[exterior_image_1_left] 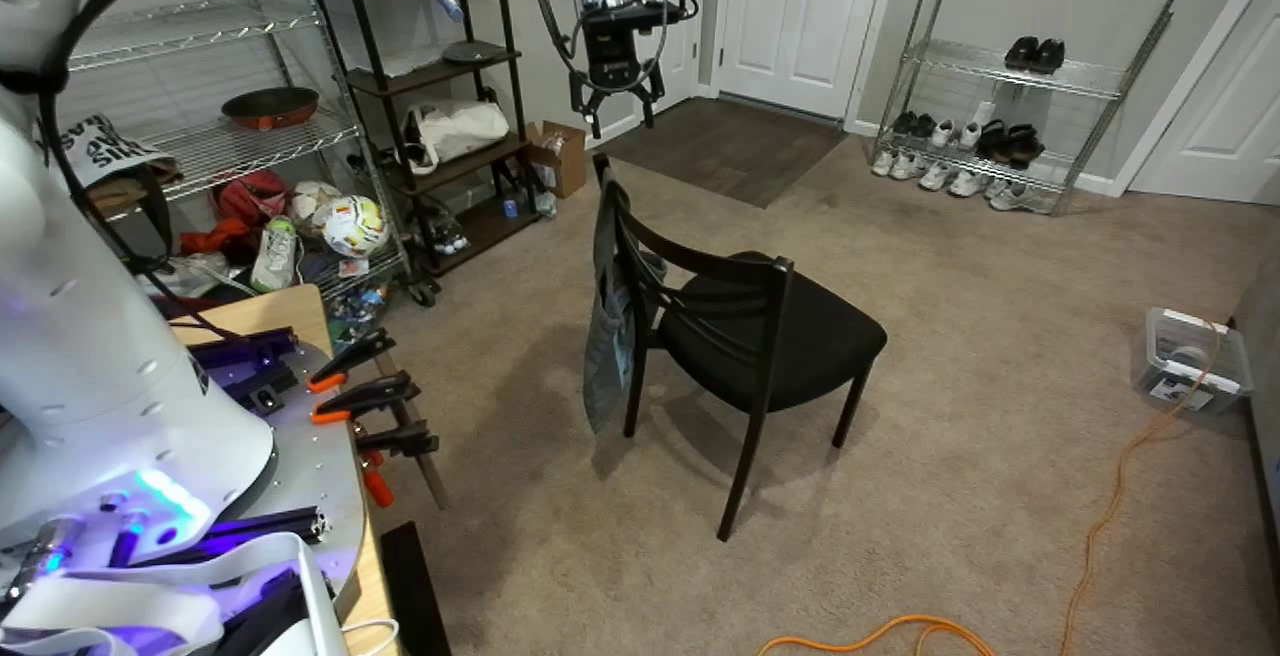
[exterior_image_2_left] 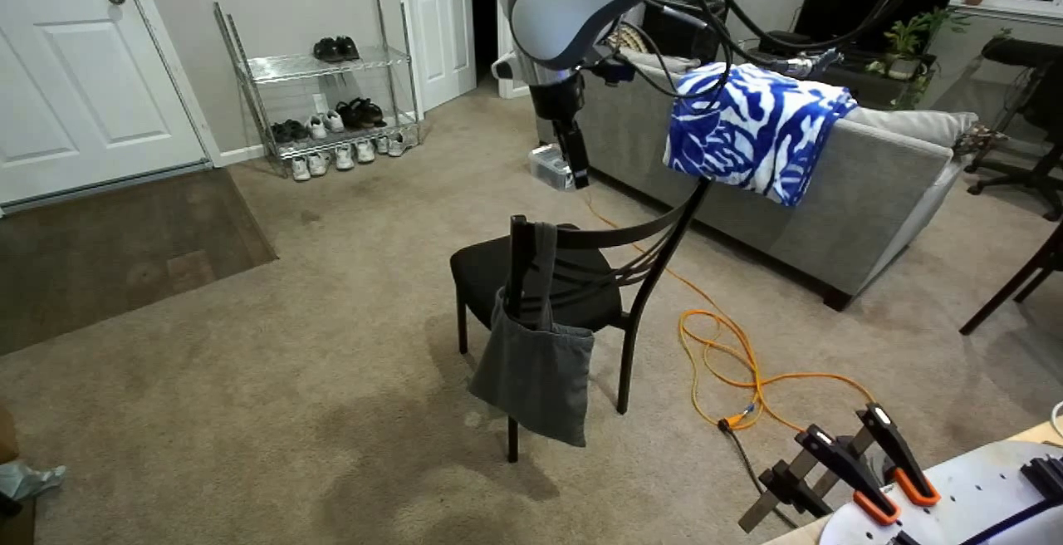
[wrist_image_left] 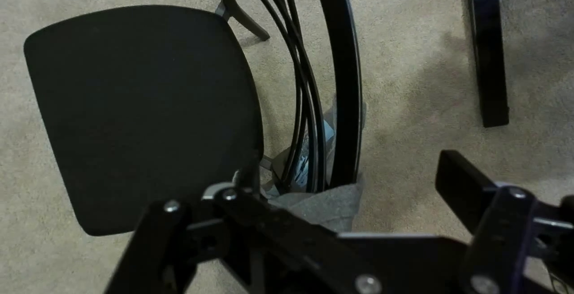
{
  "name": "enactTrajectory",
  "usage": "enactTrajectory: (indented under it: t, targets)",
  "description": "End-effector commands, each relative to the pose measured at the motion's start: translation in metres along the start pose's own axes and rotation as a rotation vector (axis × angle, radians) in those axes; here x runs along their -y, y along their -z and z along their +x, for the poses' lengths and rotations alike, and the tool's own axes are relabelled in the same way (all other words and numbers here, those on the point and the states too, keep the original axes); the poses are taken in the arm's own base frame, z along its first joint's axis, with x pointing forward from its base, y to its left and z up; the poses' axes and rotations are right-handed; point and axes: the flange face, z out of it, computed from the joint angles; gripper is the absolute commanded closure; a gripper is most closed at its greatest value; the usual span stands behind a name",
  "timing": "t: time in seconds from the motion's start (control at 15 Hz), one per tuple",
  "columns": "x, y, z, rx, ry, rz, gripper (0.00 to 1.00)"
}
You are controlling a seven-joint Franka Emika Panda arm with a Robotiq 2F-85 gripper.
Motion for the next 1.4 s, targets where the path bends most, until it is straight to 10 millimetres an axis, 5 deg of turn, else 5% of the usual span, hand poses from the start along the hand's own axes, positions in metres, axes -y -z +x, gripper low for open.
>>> enactTrajectory:
  t: [0.0,0.33,0.67,1.33]
  targets:
    - [0.003,0.001,0.028,-0.012,0.045,-0.044,0.00]
    - [0.012,-0.014,0.058,-0.053,0.084,-0.067,0.00]
    - [0.015,-0.038,0.064,-0.070,0.086,-0.046,0.00]
    - [0.017,-0.037,0.076,-0.078,0.099,-0.081,0.00]
